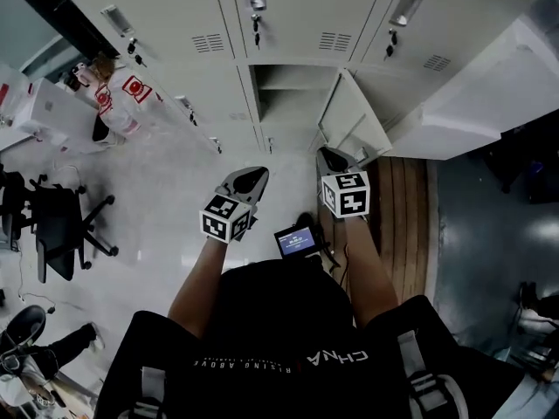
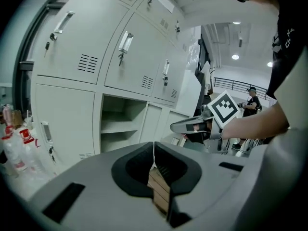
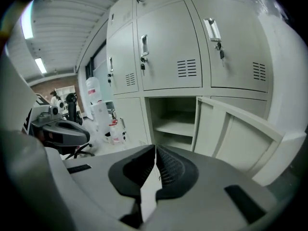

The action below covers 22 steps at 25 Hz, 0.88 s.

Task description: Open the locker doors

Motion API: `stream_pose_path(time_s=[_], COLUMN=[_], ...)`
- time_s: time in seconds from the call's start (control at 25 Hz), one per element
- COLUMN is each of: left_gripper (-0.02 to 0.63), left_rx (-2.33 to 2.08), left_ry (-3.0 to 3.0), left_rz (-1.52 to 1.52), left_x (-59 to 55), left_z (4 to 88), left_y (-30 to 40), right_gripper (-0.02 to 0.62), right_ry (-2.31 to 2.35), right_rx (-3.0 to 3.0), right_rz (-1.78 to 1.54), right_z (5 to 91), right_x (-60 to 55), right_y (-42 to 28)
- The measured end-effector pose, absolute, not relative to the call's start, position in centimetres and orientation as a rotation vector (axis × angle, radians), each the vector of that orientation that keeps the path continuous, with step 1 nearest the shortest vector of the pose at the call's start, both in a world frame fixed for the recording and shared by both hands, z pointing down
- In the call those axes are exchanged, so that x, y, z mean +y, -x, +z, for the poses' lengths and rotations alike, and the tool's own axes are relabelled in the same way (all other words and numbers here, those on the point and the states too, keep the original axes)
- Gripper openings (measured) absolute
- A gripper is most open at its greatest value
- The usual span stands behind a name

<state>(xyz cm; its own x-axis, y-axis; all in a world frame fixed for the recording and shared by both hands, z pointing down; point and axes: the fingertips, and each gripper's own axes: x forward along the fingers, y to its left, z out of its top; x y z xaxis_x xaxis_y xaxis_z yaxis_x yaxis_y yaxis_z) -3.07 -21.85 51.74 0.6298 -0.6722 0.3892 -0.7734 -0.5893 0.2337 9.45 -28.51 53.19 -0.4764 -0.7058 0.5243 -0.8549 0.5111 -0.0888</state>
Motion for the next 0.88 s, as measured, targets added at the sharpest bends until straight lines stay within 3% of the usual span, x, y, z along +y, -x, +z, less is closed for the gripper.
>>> stream_pose_path(time_s=[0.52,0.88], left_gripper=[0.023,0.023], left_rx=[-1.067,-1.019], left_ry=[-2.457,-2.503], left_rz=[0.287,0.272], left_x=[-8.1,-3.7], left_z=[52.4,52.3], left_y=[12.2,10.6], right_gripper=[0.035,0.035], right_ry=[-1.284,-1.293], right_rx=[-2.241,-2.153], right_rz=[0.308,0.305], right_z=[52.1,51.9], right_x=[-12.2,-4.3], right_y=[-1.3,-3.2])
